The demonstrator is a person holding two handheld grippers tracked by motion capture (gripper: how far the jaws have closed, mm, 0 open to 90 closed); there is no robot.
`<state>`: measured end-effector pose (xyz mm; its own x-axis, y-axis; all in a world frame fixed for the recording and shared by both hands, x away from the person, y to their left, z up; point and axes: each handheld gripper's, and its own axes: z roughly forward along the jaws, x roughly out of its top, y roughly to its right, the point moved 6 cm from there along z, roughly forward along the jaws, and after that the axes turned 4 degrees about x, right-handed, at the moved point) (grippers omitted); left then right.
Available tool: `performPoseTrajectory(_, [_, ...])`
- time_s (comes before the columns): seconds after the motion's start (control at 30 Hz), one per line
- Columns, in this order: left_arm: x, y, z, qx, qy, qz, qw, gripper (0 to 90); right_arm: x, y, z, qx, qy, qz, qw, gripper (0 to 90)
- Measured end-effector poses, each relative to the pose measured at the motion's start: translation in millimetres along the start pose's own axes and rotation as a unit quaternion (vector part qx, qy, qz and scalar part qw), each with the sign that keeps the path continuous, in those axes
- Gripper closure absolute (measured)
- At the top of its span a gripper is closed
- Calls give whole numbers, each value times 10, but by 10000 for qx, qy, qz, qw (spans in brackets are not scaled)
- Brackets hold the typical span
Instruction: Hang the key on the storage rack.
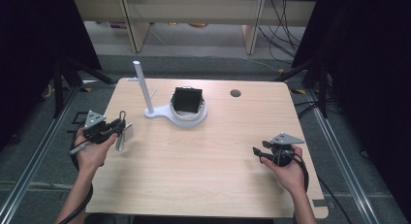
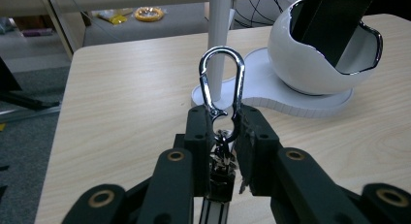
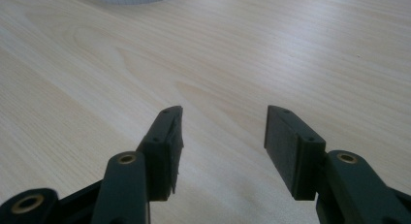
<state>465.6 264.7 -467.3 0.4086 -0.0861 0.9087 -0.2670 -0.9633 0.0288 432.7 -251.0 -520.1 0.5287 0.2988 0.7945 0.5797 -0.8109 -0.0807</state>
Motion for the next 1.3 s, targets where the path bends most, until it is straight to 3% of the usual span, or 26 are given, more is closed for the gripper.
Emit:
performPoseTrajectory(0.63, [388,19,-74,16,592,-13,9982,754,3,-5,4,1,23,-4,10000,492])
performPoseTrajectory(1.17, [591,49,-41,24,802,-3,9968,754,-1,-8,5,0,19,-1,10000,491])
performPoseTrajectory(1.3, [631,44,-37,23,829,-3,9966,754,-2,5,9,7,11,-106,9999,491])
